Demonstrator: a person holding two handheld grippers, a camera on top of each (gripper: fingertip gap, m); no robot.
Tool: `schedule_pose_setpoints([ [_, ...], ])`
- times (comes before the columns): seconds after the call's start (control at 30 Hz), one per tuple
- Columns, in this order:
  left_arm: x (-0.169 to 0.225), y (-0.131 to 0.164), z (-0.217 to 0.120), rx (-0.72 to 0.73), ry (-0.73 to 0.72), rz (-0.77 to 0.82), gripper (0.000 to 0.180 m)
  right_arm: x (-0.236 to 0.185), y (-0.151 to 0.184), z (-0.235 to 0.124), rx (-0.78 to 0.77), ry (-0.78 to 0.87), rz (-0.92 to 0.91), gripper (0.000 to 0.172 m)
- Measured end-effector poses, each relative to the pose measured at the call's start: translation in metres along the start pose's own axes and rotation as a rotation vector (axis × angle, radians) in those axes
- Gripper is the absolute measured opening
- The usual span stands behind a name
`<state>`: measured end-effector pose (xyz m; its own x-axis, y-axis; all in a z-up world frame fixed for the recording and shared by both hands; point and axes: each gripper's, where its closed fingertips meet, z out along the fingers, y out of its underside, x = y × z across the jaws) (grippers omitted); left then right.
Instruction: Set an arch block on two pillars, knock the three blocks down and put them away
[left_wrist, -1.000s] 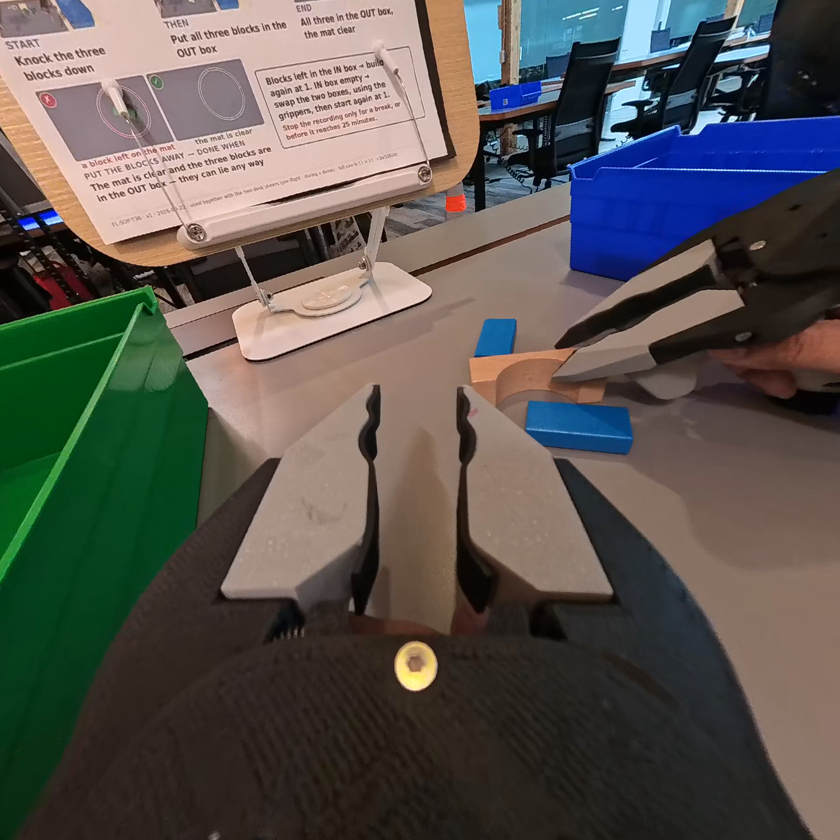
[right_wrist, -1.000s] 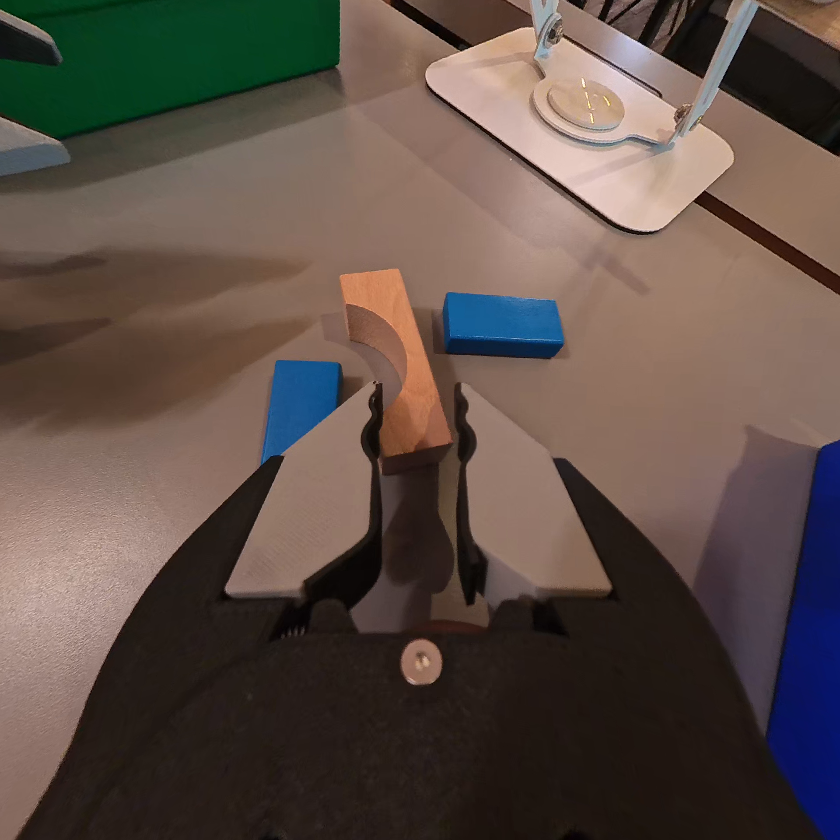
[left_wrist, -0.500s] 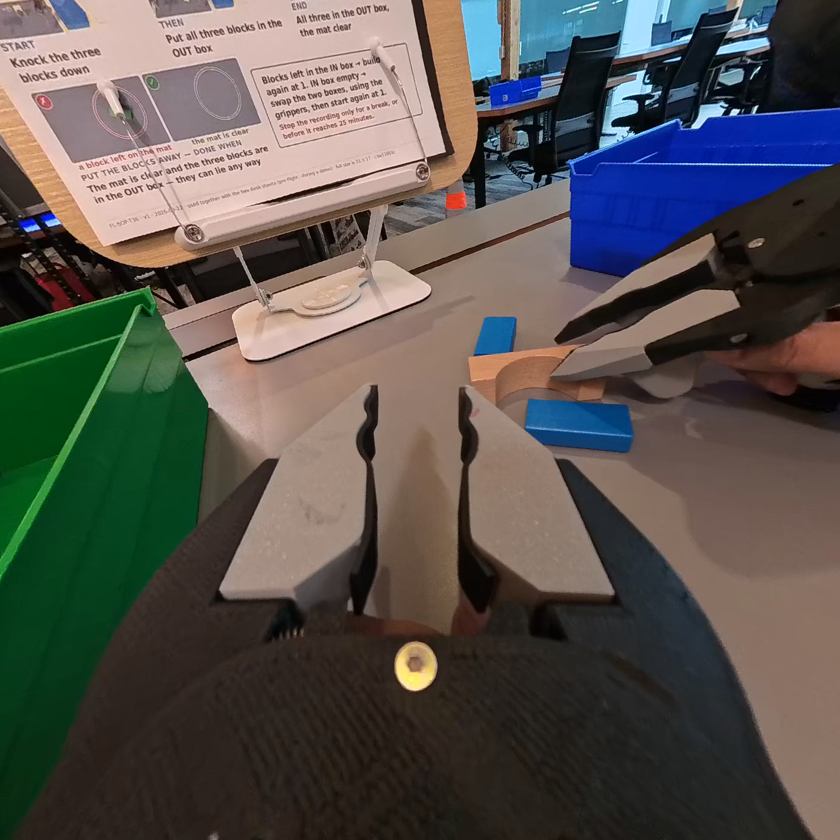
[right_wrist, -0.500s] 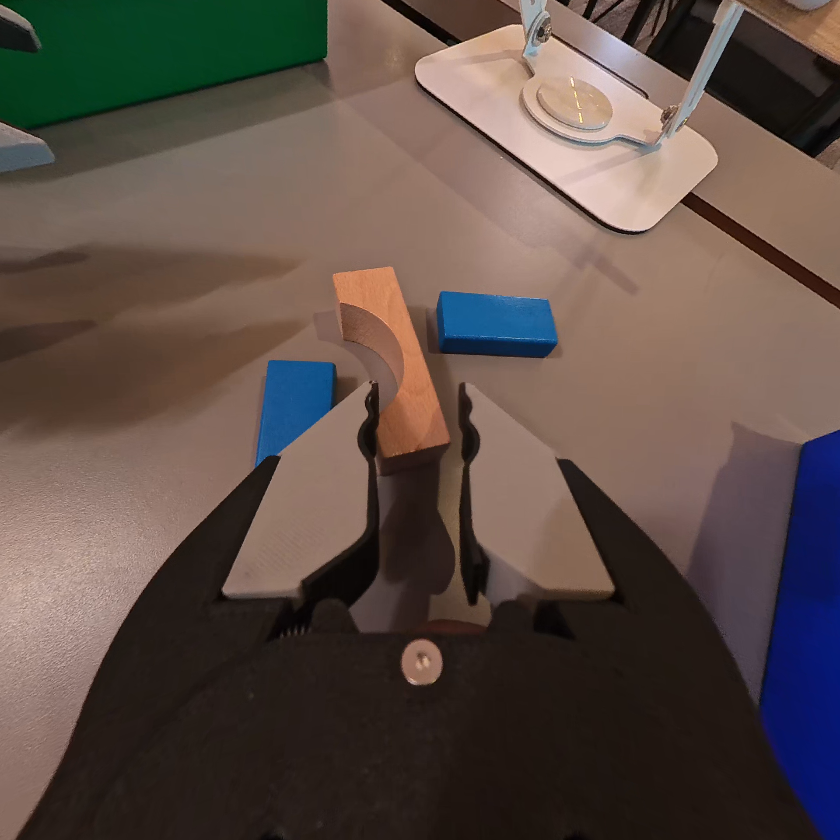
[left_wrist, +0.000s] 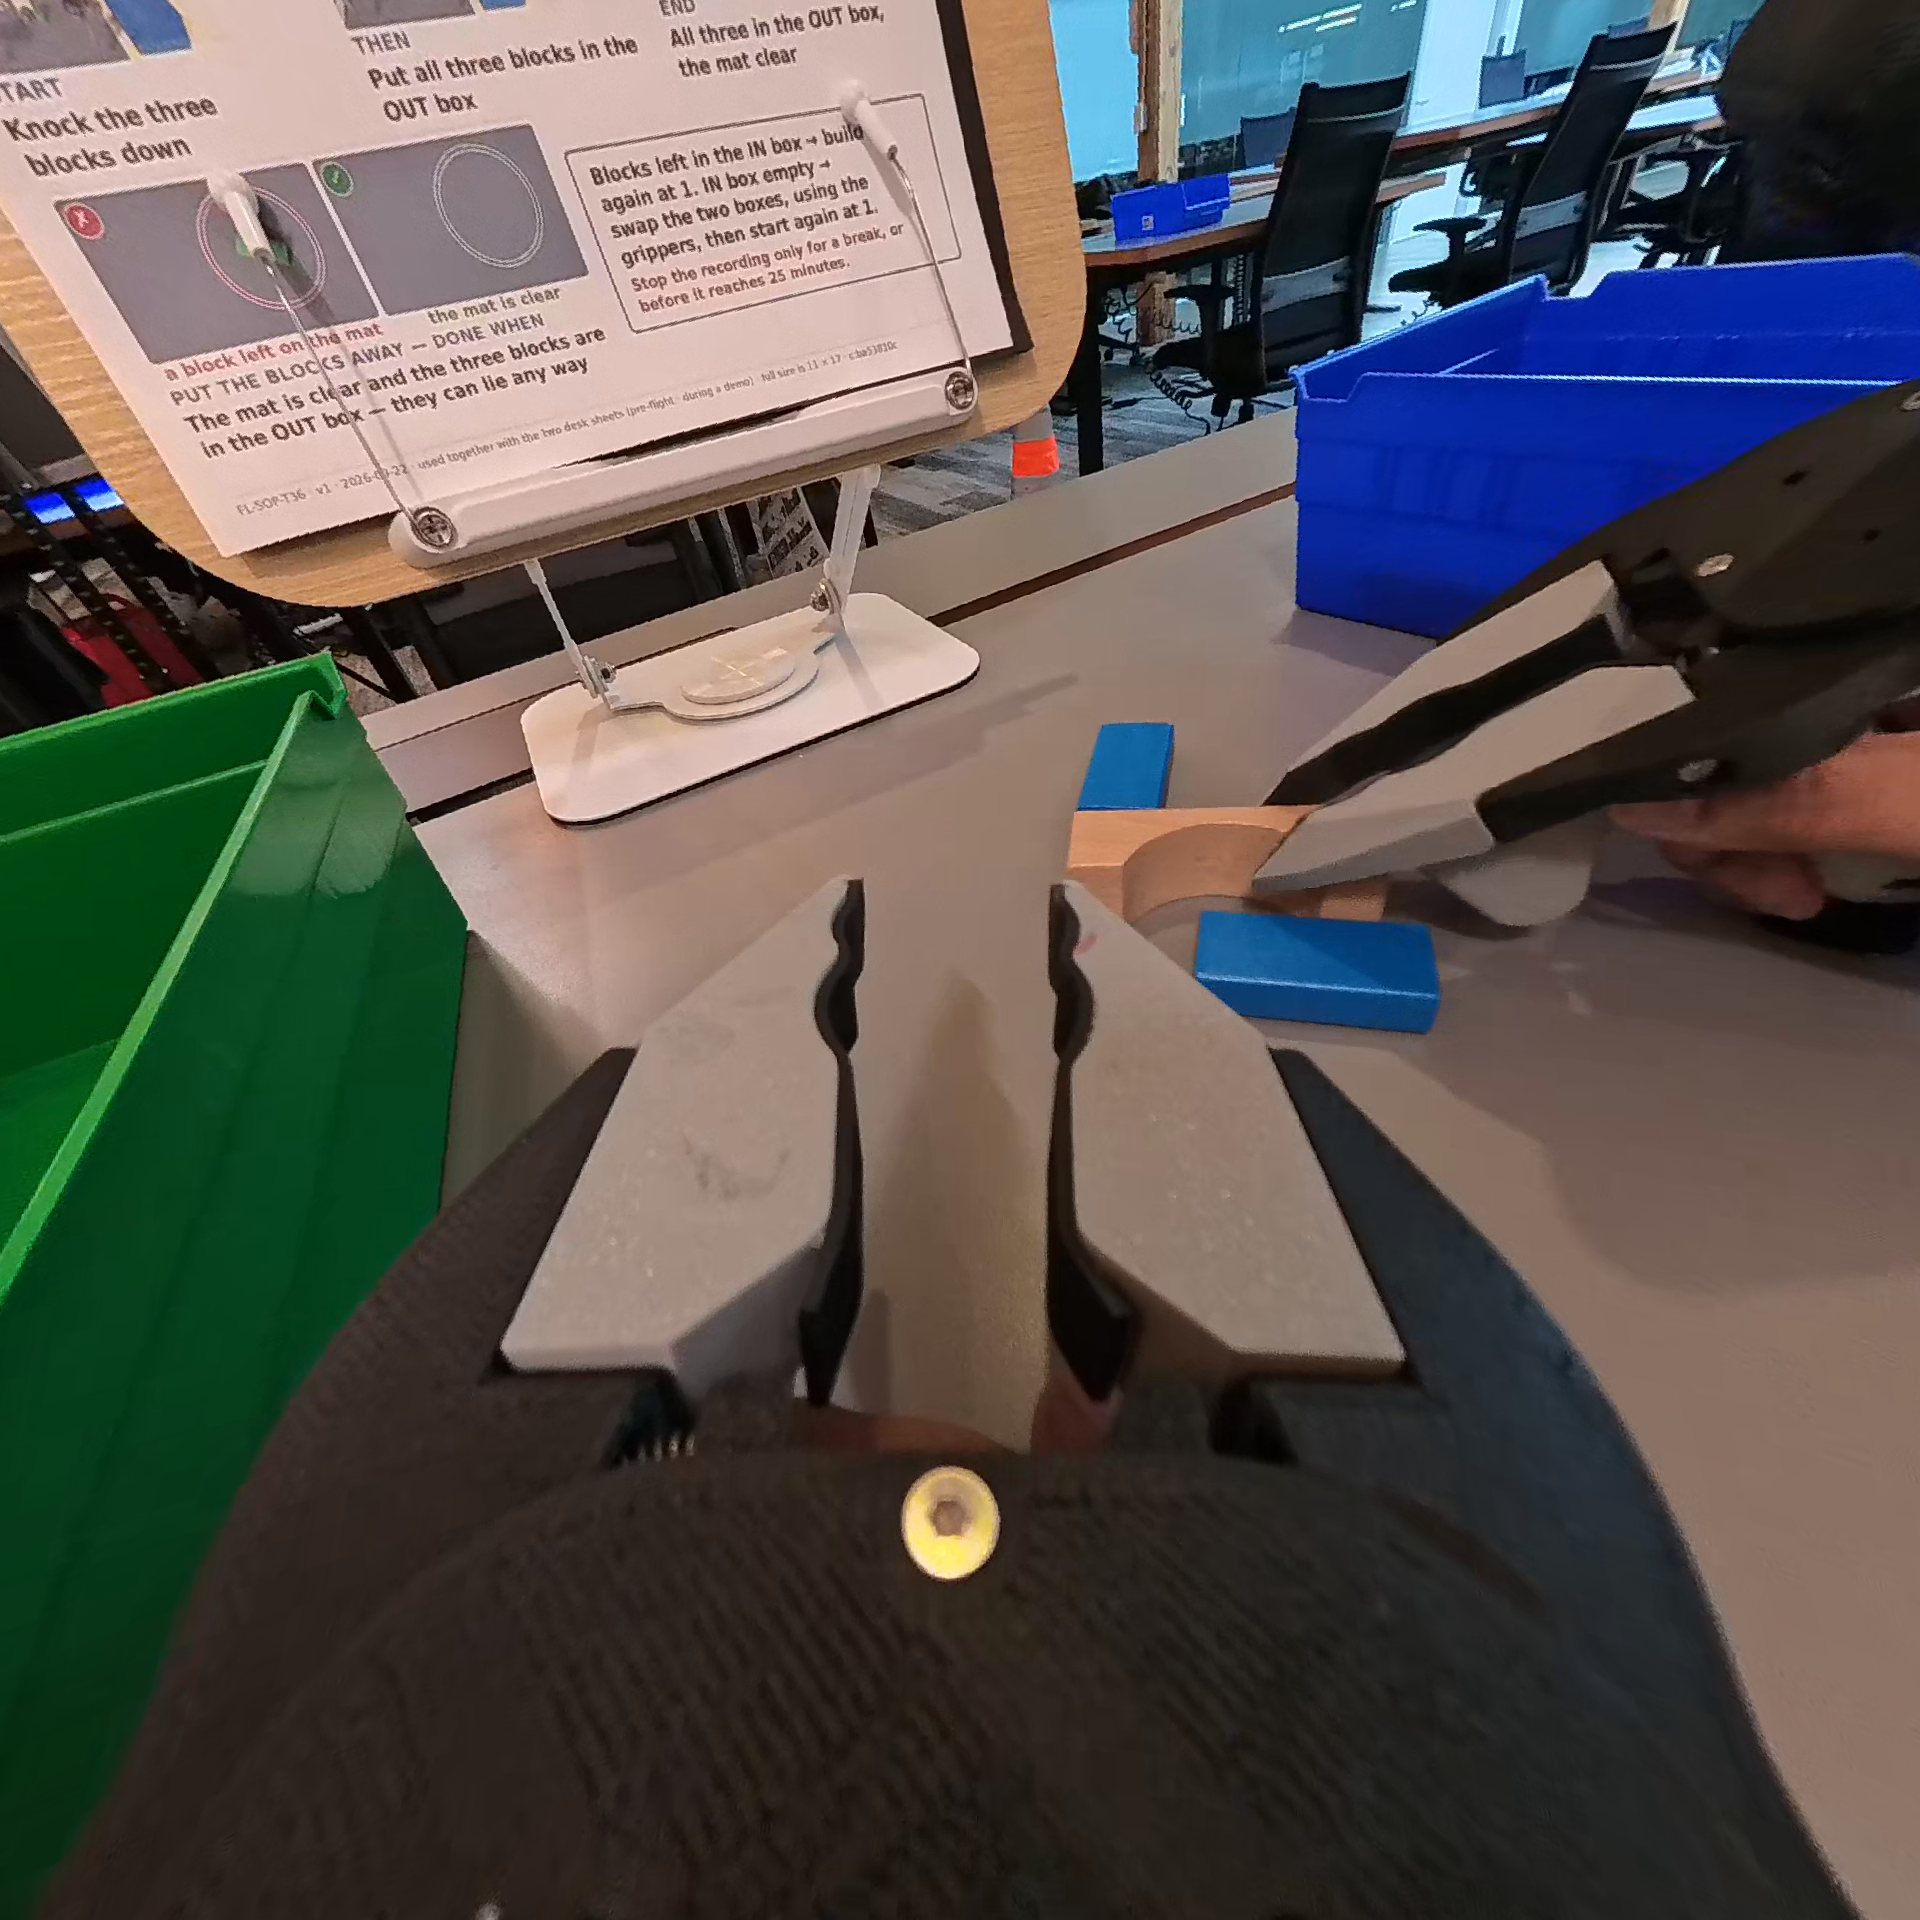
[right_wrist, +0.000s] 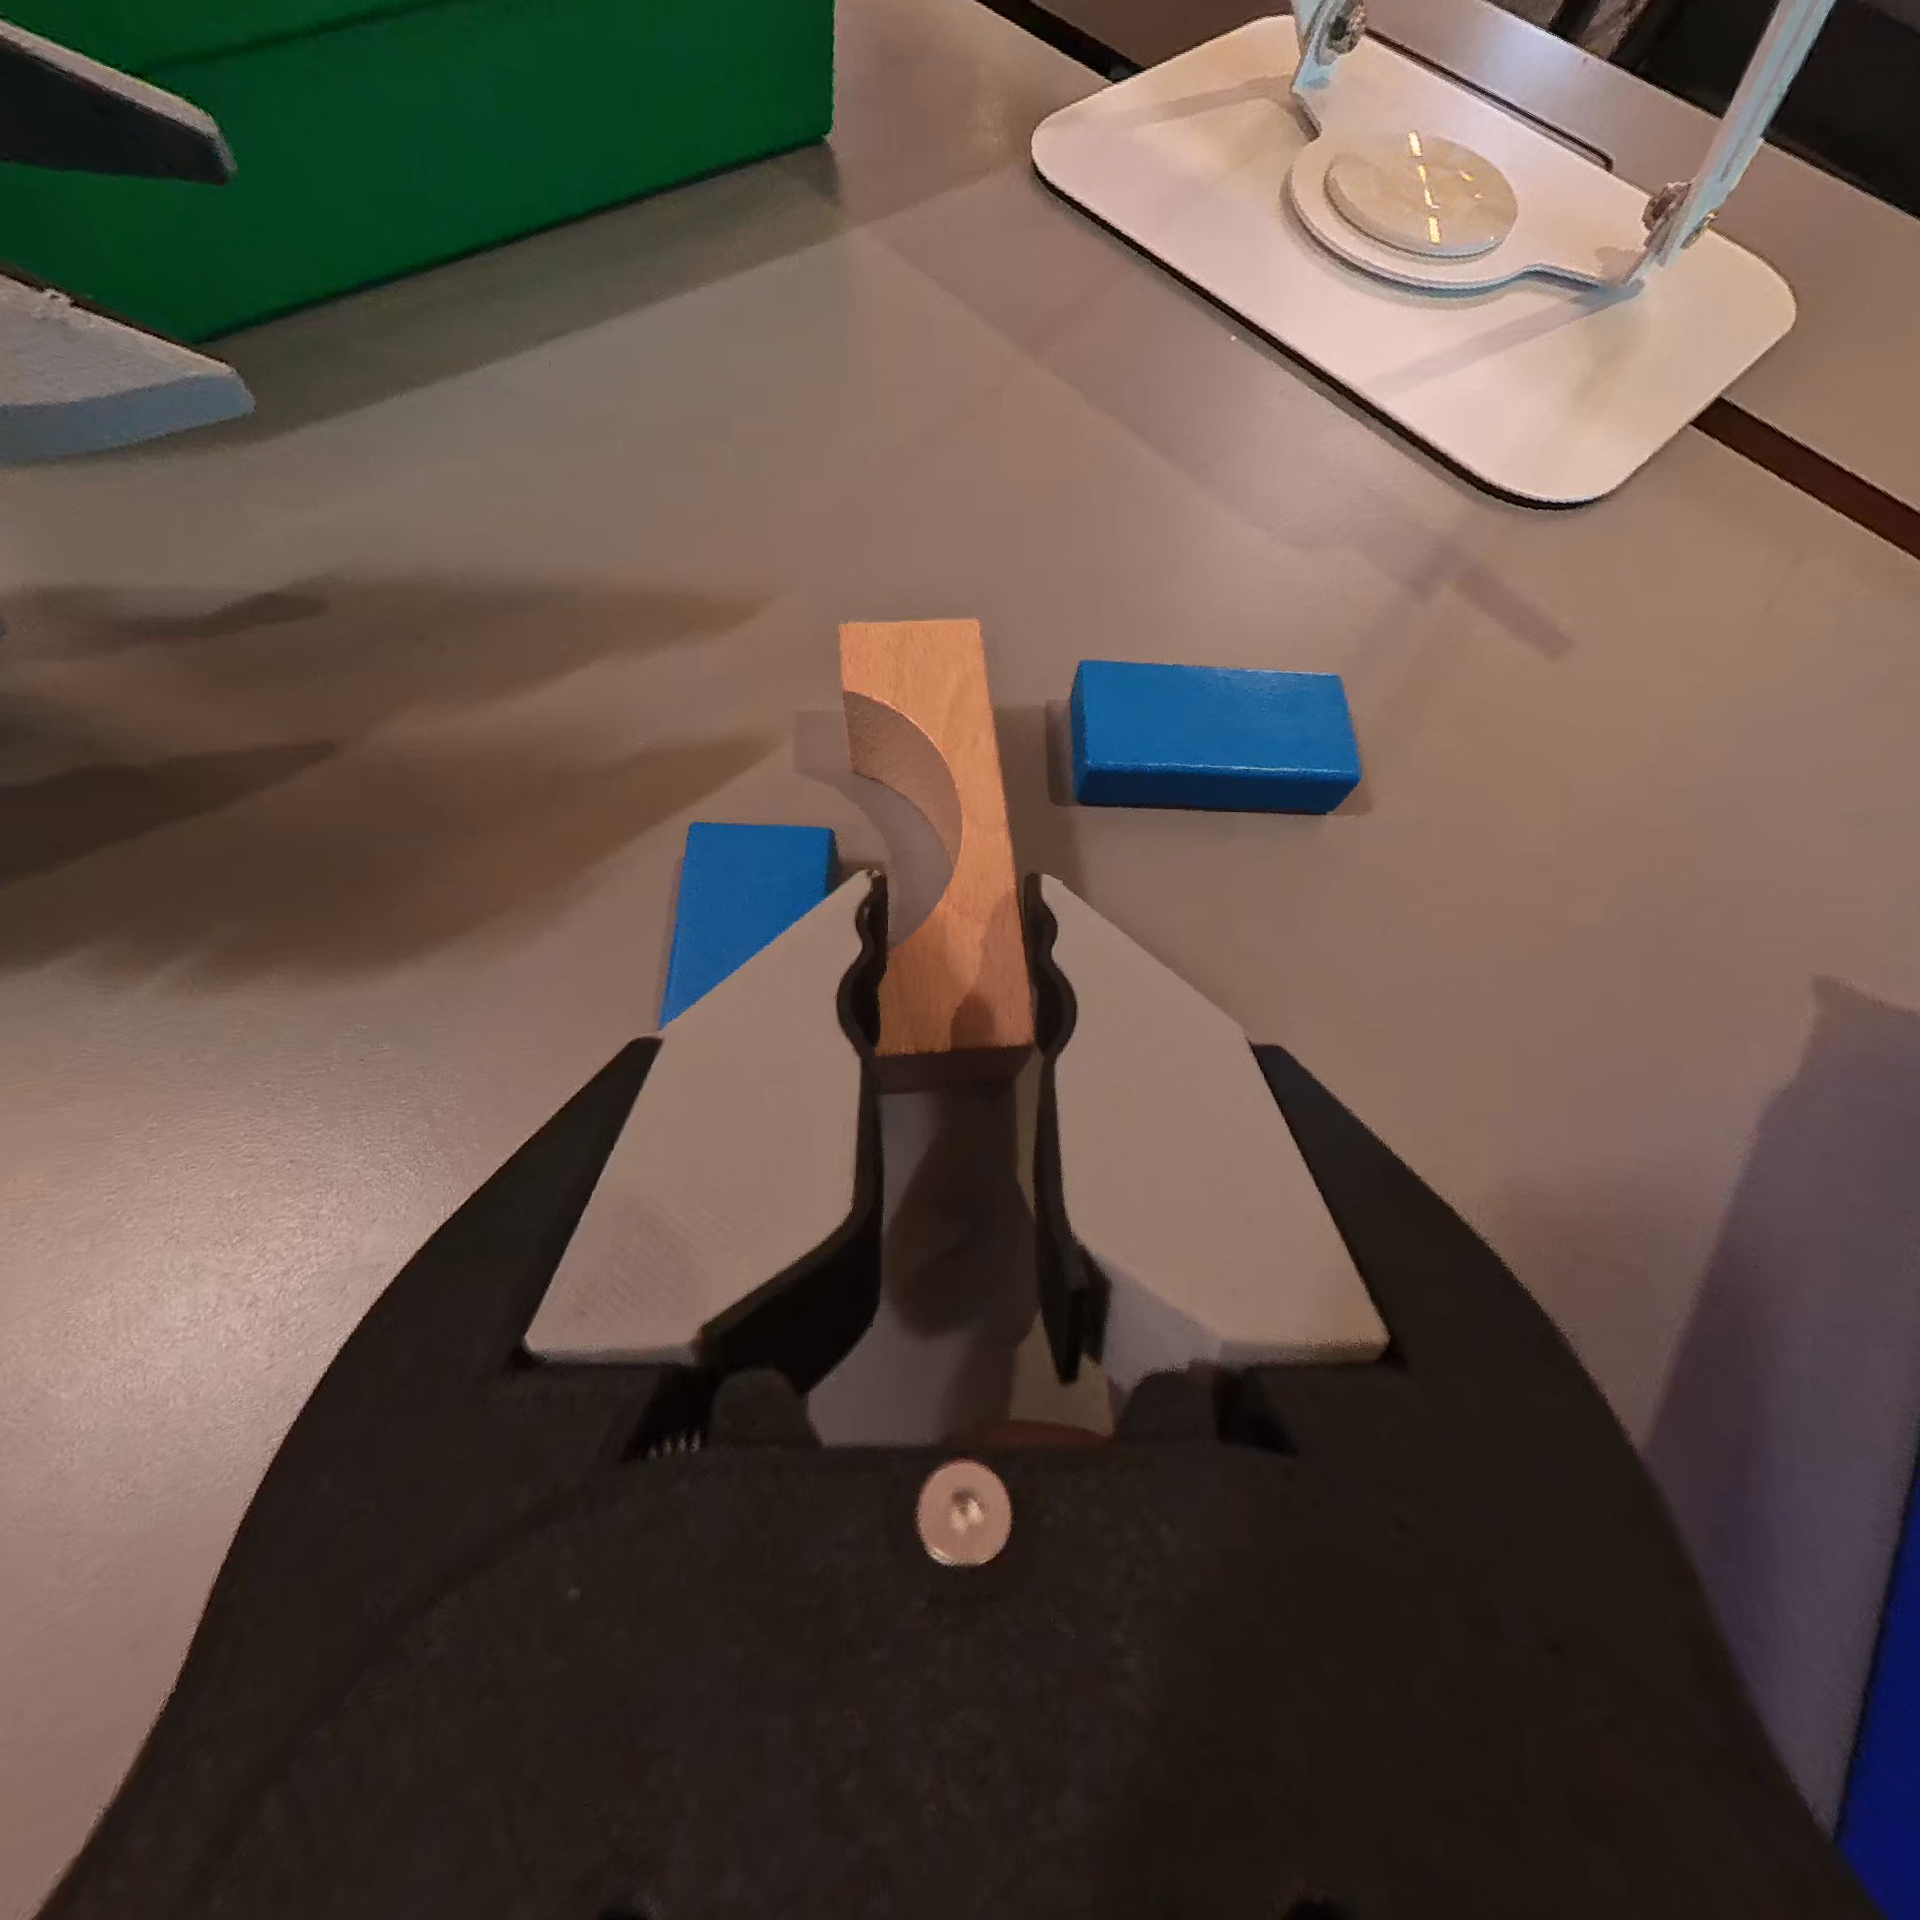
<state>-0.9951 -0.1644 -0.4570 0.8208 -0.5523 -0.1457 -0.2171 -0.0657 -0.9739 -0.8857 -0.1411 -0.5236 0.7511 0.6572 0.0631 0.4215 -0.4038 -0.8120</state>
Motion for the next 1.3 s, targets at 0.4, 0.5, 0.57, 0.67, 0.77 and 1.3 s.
schedule_pose_setpoints([
  [0.4,0.001,0.0,0.0,0.0,0.003,0.005,0.033,0.027,0.004,-0.007,-0.003,0.117,0.043,0.015],
  [0.5,0.001,0.0,0.0,0.0,0.003,0.005,0.033,0.023,0.003,-0.006,0.007,0.091,0.041,0.032],
  [0.57,0.001,0.0,0.0,-0.001,0.004,0.005,0.033,0.022,0.008,-0.003,-0.026,0.077,0.041,0.04],
  [0.67,0.001,0.0,0.0,0.0,0.004,0.007,0.033,0.021,0.02,0.004,-0.116,0.065,0.054,0.045],
  [0.77,0.001,0.0,0.0,-0.001,0.005,0.005,0.033,0.022,0.02,0.003,-0.114,0.072,0.057,0.032],
  [1.3,0.002,0.0,0.0,-0.003,0.007,0.006,0.033,0.04,-0.042,-0.045,0.197,0.353,-0.149,0.027],
])
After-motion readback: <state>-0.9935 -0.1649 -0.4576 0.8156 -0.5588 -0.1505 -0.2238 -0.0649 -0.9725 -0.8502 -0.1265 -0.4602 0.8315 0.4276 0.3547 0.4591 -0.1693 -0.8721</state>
